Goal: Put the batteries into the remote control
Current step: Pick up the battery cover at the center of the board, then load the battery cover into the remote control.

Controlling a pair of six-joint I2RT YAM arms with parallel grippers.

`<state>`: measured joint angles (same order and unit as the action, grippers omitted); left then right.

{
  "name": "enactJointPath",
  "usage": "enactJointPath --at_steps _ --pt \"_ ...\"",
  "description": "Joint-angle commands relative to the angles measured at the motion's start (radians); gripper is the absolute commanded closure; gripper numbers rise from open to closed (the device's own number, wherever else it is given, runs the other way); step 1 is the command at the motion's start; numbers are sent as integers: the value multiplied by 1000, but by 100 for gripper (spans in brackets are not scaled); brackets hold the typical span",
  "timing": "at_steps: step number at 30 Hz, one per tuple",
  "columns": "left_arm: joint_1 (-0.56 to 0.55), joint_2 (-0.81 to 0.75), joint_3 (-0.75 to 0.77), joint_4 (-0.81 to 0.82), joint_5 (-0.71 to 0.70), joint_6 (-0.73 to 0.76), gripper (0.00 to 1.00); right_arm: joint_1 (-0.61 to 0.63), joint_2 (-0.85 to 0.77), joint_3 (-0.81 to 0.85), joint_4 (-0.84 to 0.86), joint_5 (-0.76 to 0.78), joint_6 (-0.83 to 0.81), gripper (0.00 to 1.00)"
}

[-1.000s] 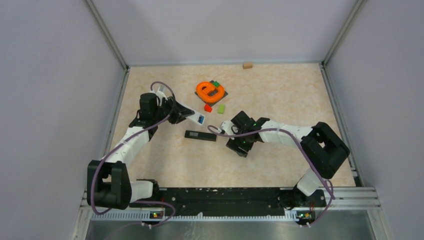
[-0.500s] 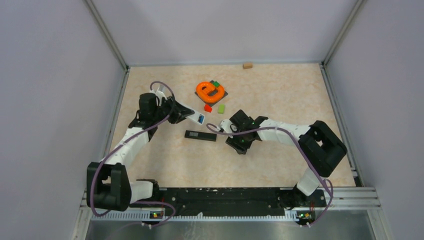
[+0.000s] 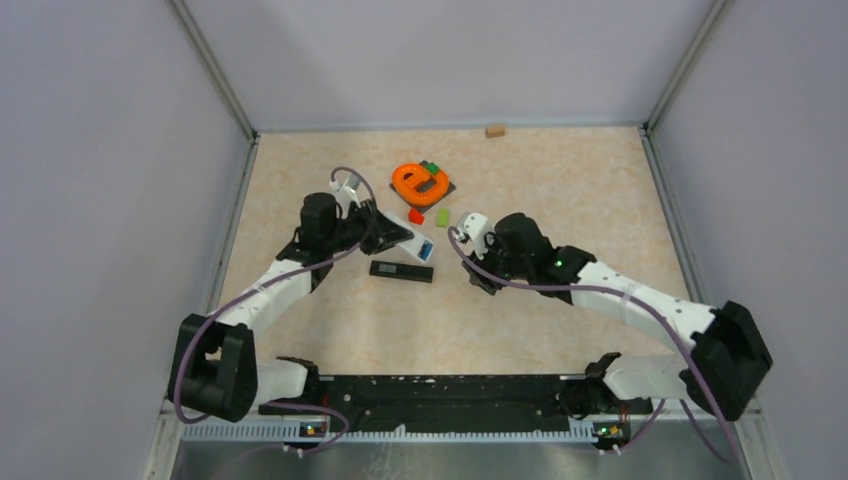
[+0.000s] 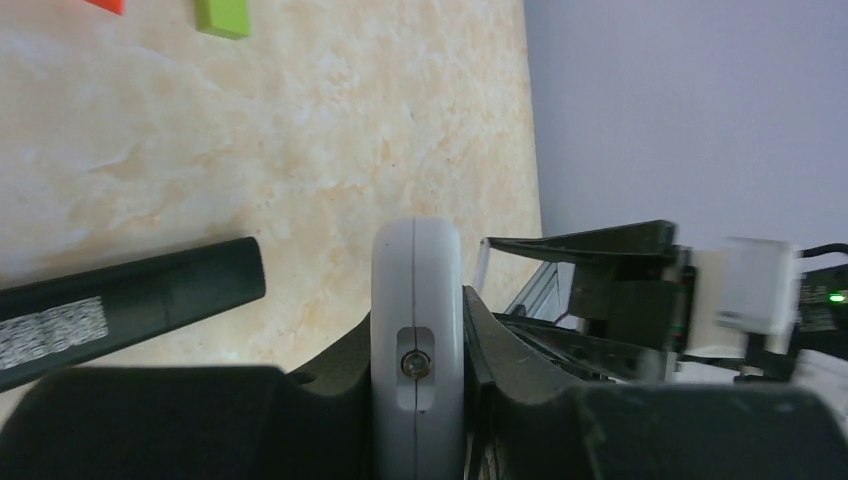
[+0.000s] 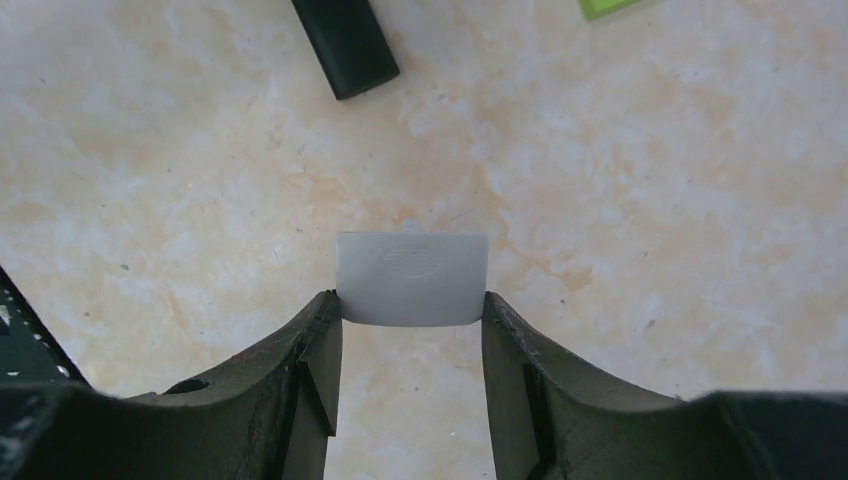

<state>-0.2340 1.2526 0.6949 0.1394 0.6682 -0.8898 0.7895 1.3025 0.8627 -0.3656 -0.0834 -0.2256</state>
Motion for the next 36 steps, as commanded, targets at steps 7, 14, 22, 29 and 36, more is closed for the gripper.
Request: enactJointPath --at_steps 7,14,22,29,36 --pt "-214 39 -55 312 -100 57 100 36 -228 -47 180 -36 43 64" --pt "-254 34 -89 390 -166 37 100 80 -174 11 129 -3 25 64" --pt "-263 41 -80 378 -150 39 100 94 -114 54 127 5 -2 64" --pt "-268 38 -79 388 -113 70 100 95 -75 80 109 24 -19 64" --pt "-274 40 -80 409 -90 78 100 95 -64 82 103 21 -23 64"
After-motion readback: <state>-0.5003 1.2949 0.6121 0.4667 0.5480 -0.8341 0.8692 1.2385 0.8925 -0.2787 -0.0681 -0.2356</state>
